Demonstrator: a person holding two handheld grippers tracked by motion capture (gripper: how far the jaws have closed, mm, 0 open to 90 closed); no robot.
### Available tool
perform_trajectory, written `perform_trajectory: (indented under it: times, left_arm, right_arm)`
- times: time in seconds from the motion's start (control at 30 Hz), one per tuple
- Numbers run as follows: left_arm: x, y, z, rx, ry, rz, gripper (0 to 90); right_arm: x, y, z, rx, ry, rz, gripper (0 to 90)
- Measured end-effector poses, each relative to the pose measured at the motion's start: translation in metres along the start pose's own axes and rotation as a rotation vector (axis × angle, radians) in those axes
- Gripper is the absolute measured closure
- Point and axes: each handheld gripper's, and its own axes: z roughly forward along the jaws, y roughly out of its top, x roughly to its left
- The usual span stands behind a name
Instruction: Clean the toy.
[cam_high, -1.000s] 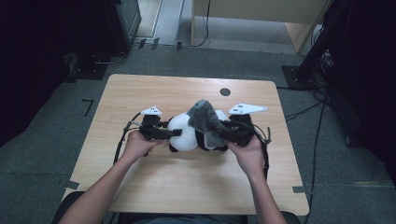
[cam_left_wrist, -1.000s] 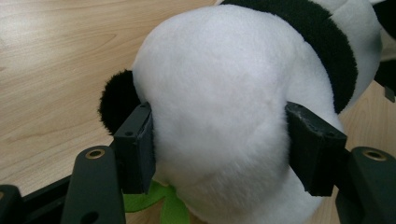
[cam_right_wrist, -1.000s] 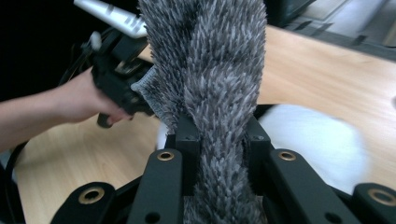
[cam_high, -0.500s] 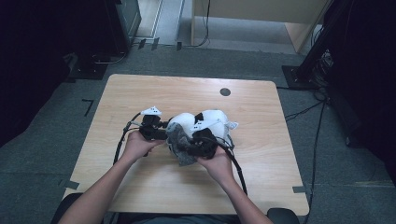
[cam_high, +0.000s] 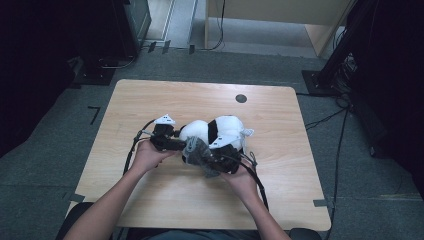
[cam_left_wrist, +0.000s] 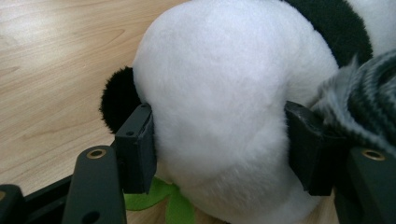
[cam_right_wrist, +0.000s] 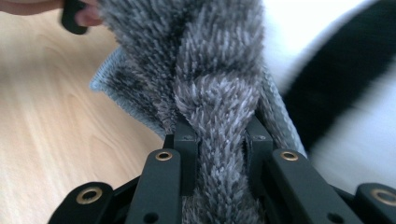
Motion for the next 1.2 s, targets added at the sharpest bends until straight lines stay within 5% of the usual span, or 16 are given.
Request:
perform_trajectory:
  times: [0.43,0.8,0.9,1.03,1.2]
  left_arm:
    - [0.001,0.002,0.001,0.000,-0.012,-0.028,34.1]
    - [0.001,0.002,0.001,-0.009,-0.020,-0.049,33.3]
    - [0.001,0.002,0.001,-0.010,-0.020,-0.054,33.2]
    - [0.001,0.002,0.001,-0.012,-0.021,-0.060,33.2]
    - [0.002,0.003,0.000,-0.016,-0.030,-0.078,33.3]
  right_arm:
    - [-0.046,-0.013,-0.062,-0.119,-0.097,0.144,72.5]
    - [-0.086,-0.030,-0.081,-0.134,-0.193,0.260,75.0]
    - [-0.085,-0.025,-0.094,-0.189,-0.115,0.314,76.2]
    - [-0.061,-0.004,-0.099,-0.232,-0.073,0.232,76.2]
    - [-0.032,0.011,-0.069,-0.193,0.046,0.168,76.1]
